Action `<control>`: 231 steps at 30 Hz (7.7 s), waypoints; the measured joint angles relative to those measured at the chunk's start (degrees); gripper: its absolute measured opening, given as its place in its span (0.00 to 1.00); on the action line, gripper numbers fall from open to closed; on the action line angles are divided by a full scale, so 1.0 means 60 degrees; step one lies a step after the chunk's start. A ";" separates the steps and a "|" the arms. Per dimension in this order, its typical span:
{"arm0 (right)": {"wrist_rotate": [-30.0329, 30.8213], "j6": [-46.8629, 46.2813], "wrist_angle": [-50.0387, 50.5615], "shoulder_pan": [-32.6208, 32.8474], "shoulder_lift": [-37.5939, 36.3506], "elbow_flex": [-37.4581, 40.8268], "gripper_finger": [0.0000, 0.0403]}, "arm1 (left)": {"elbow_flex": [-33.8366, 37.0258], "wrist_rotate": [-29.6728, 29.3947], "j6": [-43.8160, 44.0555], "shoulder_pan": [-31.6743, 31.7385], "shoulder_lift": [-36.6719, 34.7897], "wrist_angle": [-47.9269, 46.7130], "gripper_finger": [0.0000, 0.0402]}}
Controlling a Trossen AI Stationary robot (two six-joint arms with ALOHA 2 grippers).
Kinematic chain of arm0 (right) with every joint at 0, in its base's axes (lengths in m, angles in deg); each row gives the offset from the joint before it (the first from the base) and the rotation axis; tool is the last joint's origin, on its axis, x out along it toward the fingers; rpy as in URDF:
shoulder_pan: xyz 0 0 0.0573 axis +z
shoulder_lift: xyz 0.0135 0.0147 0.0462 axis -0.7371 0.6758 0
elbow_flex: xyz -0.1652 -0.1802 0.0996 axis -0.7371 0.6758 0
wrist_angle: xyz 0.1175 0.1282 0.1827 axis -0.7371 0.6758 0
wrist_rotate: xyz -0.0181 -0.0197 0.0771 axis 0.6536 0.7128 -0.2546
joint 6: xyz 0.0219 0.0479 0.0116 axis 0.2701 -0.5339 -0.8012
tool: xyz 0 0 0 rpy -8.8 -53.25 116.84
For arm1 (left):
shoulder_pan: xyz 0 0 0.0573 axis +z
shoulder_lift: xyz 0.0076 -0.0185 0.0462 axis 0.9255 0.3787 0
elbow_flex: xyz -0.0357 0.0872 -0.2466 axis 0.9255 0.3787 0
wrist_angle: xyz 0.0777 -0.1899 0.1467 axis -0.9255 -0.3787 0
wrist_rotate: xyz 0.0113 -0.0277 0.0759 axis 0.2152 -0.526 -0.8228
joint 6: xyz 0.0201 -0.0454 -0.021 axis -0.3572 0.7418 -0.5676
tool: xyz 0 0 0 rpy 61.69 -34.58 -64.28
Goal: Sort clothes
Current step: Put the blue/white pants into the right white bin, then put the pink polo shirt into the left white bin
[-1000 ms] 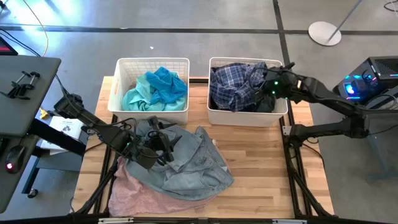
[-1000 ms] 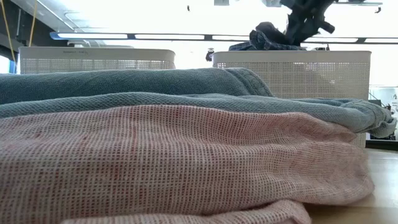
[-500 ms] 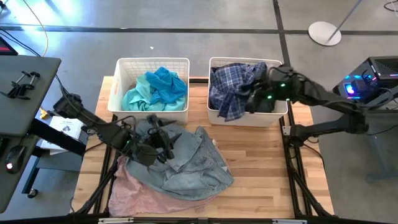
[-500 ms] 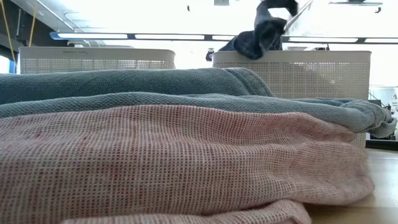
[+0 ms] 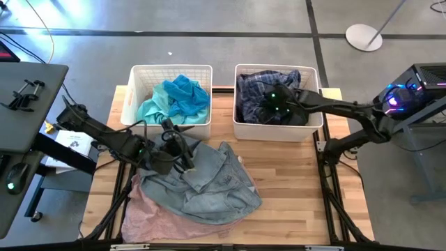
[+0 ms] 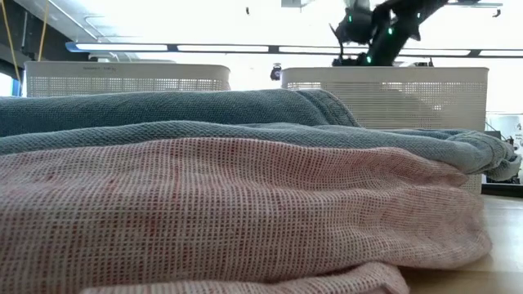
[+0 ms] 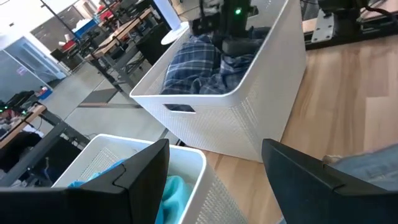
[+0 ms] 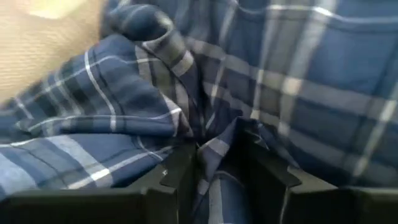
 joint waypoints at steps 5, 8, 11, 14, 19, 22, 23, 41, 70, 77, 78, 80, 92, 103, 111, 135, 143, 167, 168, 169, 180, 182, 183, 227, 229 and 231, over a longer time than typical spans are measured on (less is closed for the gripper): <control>-0.0416 -0.0223 -0.0367 -0.0762 0.0105 0.0933 0.27 | 0.0000 0.0014 0.0196 0.0000 -0.0002 -0.0092 0.62; -0.1198 0.0340 -0.0688 -0.0999 0.0115 0.1247 0.27 | 0.0000 0.0026 0.0321 0.0000 0.0002 -0.0160 0.62; -0.1976 0.0448 -0.0239 -0.1307 0.0038 0.0969 0.27 | 0.0000 0.0026 0.0338 0.0000 0.0002 -0.0314 0.62; -0.2096 0.0455 0.0736 -0.1496 -0.0244 0.0241 0.27 | 0.0000 0.0026 0.0561 0.0000 0.0002 -0.0473 0.62; -0.1670 0.0715 0.2796 -0.1603 -0.0526 -0.1818 0.27 | 0.0000 0.0035 0.0977 -0.0018 0.0002 -0.0717 0.62; -0.1539 0.1032 0.3972 -0.1596 -0.0522 -0.3080 0.28 | 0.0000 0.0050 0.1042 -0.0018 0.0002 -0.0804 0.62; -0.1550 0.1083 0.4193 -0.1592 -0.0522 -0.3460 0.30 | 0.0000 0.0055 0.1046 -0.0018 0.0002 -0.0874 0.62; -0.3944 0.1932 0.4799 -0.0818 -0.0456 -0.4485 0.50 | 0.0000 0.0397 0.1940 -0.0018 0.0002 -0.1903 0.62; -0.3656 -0.0341 0.4570 -0.2547 -0.0562 -0.3488 0.51 | -0.1843 -0.0470 0.2473 -0.3220 -0.0071 -0.3161 0.62; -0.1346 -0.0965 0.5225 -0.1204 -0.0781 -0.6861 0.60 | -0.1843 0.1238 0.2439 -0.3626 -0.0011 -0.4007 0.62; -0.0820 -0.0801 0.5212 -0.0744 -0.0850 -0.7182 0.60 | -0.1843 0.1530 0.2588 -0.3657 0.0036 -0.4193 0.62; 0.0280 -0.0460 0.5210 0.0356 -0.1000 -0.7468 0.60 | -0.1840 0.2225 0.3106 -0.3712 0.0173 -0.4396 0.62; 0.4253 -0.1584 0.0761 0.7514 -0.0831 -0.2158 0.60 | -0.1570 0.3684 0.5080 -0.3531 0.2287 -0.4274 0.62; 0.4701 -0.4878 -0.3670 1.0740 0.0173 0.0948 0.60 | -0.1643 0.4812 0.5677 -0.2049 0.3384 -0.1802 0.62; 0.6441 -0.6320 -0.3635 1.1880 0.0471 0.1310 0.60 | -0.1568 0.6598 0.6603 -0.1362 0.3739 -0.2504 0.60; 0.6793 -0.5972 -0.4698 1.2367 0.0574 0.1309 0.60 | -0.1663 0.7607 0.5841 0.0565 0.7572 -0.1677 0.37; 0.6814 -0.5727 -0.4734 1.2360 0.0574 0.1309 0.60 | -0.1878 0.6932 0.5462 0.0368 0.6594 -0.2158 0.04; 0.6751 -0.3798 -0.4822 1.2367 0.0578 0.1305 0.60 | -0.3173 0.4510 0.2668 -0.0762 0.1764 0.0282 0.01; 0.6753 -0.3796 -0.4819 1.2367 0.0577 0.1305 0.60 | -0.2898 0.4636 0.3253 -0.0743 0.1958 0.0180 0.03; 0.6755 -0.3796 -0.4822 1.2367 0.0577 0.1305 0.60 | -0.2681 0.4815 0.3743 -0.0700 0.2145 0.0015 0.04; 0.6456 -0.3652 -0.4777 1.2276 0.0574 0.1305 0.60 | -0.2523 0.8034 0.4395 0.0573 0.3230 0.0840 0.52; 0.6434 -0.3706 -0.4779 1.2281 0.0574 0.1305 0.60 | -0.2523 0.8059 0.4144 0.0624 0.3596 0.0719 0.61; 0.6424 -0.3722 -0.4779 1.2302 0.0574 0.1305 0.60 | -0.2503 0.8098 0.4157 0.0675 0.3851 0.0534 0.65; 0.6751 -0.3763 -0.5351 1.2483 0.0567 0.1298 0.60 | -0.8711 0.3518 -0.0745 0.0032 0.2122 -0.1357 0.00; 0.6755 -0.3767 -0.5351 1.2483 0.0567 0.1298 0.60 | -0.9099 0.3572 -0.0915 -0.0112 0.2024 -0.1319 0.00; 0.6753 -0.3817 -0.5349 1.2483 0.0567 0.1298 0.60 | -0.9233 0.3837 -0.0904 -0.0180 0.1966 -0.1396 0.00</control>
